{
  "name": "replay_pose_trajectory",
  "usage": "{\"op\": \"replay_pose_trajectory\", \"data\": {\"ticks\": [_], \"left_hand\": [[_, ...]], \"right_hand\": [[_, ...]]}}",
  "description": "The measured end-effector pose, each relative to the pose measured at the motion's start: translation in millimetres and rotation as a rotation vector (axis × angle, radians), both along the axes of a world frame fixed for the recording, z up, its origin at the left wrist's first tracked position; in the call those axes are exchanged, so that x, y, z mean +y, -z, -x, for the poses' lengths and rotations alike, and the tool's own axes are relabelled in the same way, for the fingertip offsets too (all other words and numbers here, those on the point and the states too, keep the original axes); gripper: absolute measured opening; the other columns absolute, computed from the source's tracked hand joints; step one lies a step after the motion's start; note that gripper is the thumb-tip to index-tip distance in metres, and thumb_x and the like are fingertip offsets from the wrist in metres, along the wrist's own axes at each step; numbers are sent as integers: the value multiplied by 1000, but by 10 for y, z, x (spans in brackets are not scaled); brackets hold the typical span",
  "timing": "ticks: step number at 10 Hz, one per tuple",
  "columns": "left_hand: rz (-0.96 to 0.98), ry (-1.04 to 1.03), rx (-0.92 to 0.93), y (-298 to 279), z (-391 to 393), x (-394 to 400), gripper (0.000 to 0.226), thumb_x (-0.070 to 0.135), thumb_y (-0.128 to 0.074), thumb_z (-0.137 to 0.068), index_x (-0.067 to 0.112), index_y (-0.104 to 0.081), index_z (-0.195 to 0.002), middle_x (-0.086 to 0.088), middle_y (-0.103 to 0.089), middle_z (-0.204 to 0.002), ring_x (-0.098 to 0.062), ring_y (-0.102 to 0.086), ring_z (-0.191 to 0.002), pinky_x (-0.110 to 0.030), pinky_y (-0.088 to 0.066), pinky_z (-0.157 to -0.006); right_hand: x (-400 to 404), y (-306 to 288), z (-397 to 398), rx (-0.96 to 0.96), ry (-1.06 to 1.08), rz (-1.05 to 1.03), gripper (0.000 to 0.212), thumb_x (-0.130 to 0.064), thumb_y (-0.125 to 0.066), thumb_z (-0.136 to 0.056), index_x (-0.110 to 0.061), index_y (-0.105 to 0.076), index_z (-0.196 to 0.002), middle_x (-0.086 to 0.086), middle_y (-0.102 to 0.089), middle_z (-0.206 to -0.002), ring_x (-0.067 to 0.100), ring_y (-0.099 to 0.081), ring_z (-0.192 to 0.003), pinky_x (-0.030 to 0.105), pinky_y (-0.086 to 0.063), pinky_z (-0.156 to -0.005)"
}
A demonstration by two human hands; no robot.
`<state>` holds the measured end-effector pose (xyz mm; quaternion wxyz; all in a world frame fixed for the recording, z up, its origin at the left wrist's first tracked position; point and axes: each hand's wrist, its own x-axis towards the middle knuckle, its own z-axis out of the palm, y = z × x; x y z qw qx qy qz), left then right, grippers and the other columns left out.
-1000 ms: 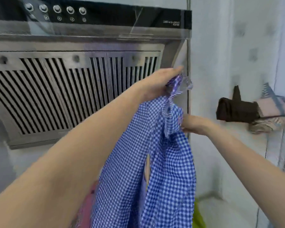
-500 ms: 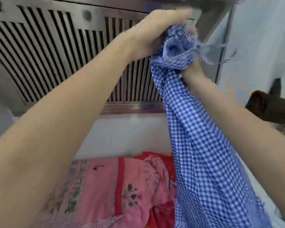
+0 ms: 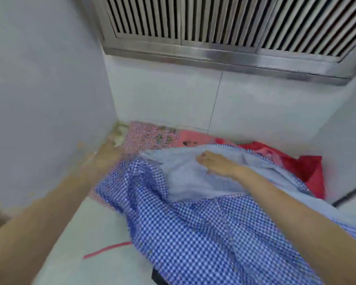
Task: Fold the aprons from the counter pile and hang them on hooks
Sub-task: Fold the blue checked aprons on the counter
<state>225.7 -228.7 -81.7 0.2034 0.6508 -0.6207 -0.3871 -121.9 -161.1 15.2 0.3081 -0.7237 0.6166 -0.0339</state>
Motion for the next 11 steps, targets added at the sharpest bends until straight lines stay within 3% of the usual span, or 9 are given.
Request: {"op": "replay_pose_trajectory", "data": {"ticks": [1, 2, 4, 5, 6, 7, 8, 9, 11], "left_hand": [[80, 181, -16, -431, 933, 939, 49, 44, -75, -68, 28, -63, -113, 14, -62, -108, 21, -50, -92, -1, -34, -79], [-98, 615, -393, -223, 1204, 1088, 125, 91, -51, -47, 27, -15, -149, 3, -15, -155, -16, -16, -142, -31, -13, -113], [-278, 771, -898, 175, 1241, 1297, 110, 52, -70, -76, 29, 9, -150, -4, 6, -158, -28, -3, -145, -50, -9, -115], [-125, 727, -967, 343, 1229, 1364, 92, 30, -66, -85, 25, -2, -151, -4, -12, -157, -28, -23, -140, -42, -23, -113], [6, 563, -706, 212, 1238, 1216, 41, 14, -56, -91, 15, -50, -131, -7, -57, -125, -20, -55, -113, -25, -42, -91], [-287, 562, -251, -235, 1185, 1057, 21, 19, -57, -93, 18, -72, -78, 8, -63, -69, 4, -58, -66, -8, -40, -62], [-592, 553, -103, -579, 1160, 965, 28, 25, -58, -92, 15, -75, -71, 13, -69, -67, 2, -63, -65, -14, -46, -67], [-236, 335, -307, -427, 1163, 773, 40, 27, -61, -89, 8, -55, -54, 7, -52, -50, -10, -48, -50, -23, -31, -54], [256, 455, -744, 113, 1624, 1259, 54, 32, -49, -95, 14, -31, -142, -8, -28, -148, -27, -30, -133, -40, -29, -108]], "right_hand": [[220, 112, 230, 183, -159, -96, 51, -42, -47, -96, -9, -45, -135, 5, -50, -136, 23, -49, -122, 26, -33, -98], [594, 457, 496, 320, -292, -299, 72, -45, -57, -90, -10, -27, -146, 9, -33, -149, 24, -34, -135, 27, -27, -107], [1035, 1051, 994, 641, -179, -155, 94, -37, -63, -88, -20, 4, -151, 4, 0, -158, 30, -14, -143, 50, -20, -111], [1053, 1137, 1019, 699, -103, 55, 69, -19, -50, -96, -12, -8, -150, 11, -36, -145, 29, -38, -130, 38, -36, -99], [952, 1048, 980, 666, -168, -93, 12, -8, -47, -94, -8, -55, -103, 9, -58, -98, 27, -59, -92, 33, -41, -74], [877, 788, 1031, 374, -156, -491, 33, -12, -60, -91, -15, -45, -62, -4, -53, -44, 7, -55, -45, 26, -43, -56], [781, 455, 1129, 236, -55, -743, 16, -19, -58, -93, -11, -55, -80, -4, -63, -52, 4, -61, -42, 16, -43, -43], [509, 516, 1199, 264, 132, -354, 20, -18, -57, -93, -4, -54, -79, 7, -62, -62, 11, -64, -48, 19, -46, -46], [680, 1030, 928, 397, 304, 95, 53, -16, -56, -92, -3, -31, -137, 18, -34, -139, 37, -50, -116, 41, -44, -85]]}}
